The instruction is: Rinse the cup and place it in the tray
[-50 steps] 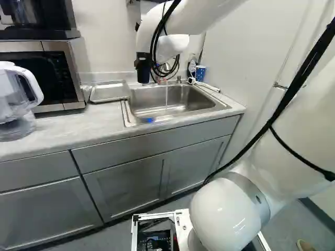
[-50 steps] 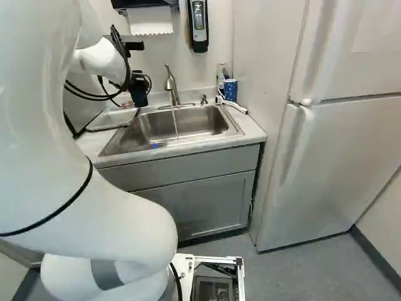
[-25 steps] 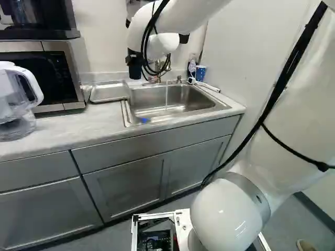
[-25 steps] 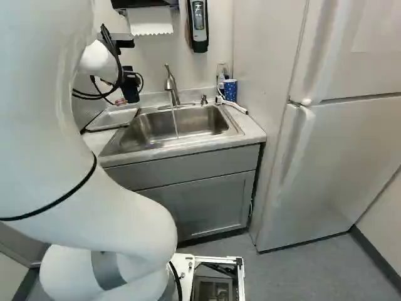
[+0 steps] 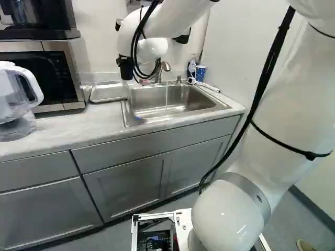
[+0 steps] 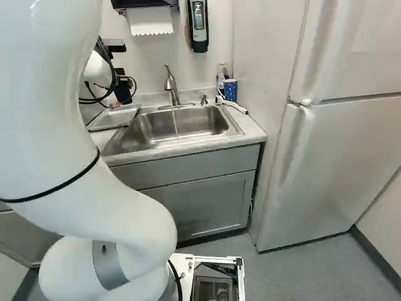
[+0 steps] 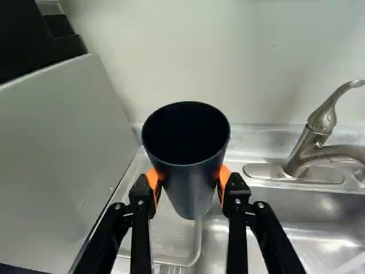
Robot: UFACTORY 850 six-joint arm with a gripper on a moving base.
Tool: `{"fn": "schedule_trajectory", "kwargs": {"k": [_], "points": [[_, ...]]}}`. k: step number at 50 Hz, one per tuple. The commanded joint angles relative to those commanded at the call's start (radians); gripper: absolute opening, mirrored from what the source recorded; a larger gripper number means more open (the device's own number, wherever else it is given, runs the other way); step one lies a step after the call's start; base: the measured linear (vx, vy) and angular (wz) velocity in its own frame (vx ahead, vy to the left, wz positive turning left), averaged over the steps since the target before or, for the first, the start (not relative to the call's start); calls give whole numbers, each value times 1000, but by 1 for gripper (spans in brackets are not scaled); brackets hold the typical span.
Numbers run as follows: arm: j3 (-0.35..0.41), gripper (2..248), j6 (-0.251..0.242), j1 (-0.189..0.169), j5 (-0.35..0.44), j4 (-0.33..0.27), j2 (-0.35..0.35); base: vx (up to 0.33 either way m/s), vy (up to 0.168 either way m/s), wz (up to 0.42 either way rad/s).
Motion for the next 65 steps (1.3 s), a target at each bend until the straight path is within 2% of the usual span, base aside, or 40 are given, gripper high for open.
{"fn": "schedule_trajectory", "kwargs": {"k": [24,65], "points": [[-62,119,0,53,22,0,-110,0,0,0],[-42,119,0,53,22,0,-174,0,0,0]]}}
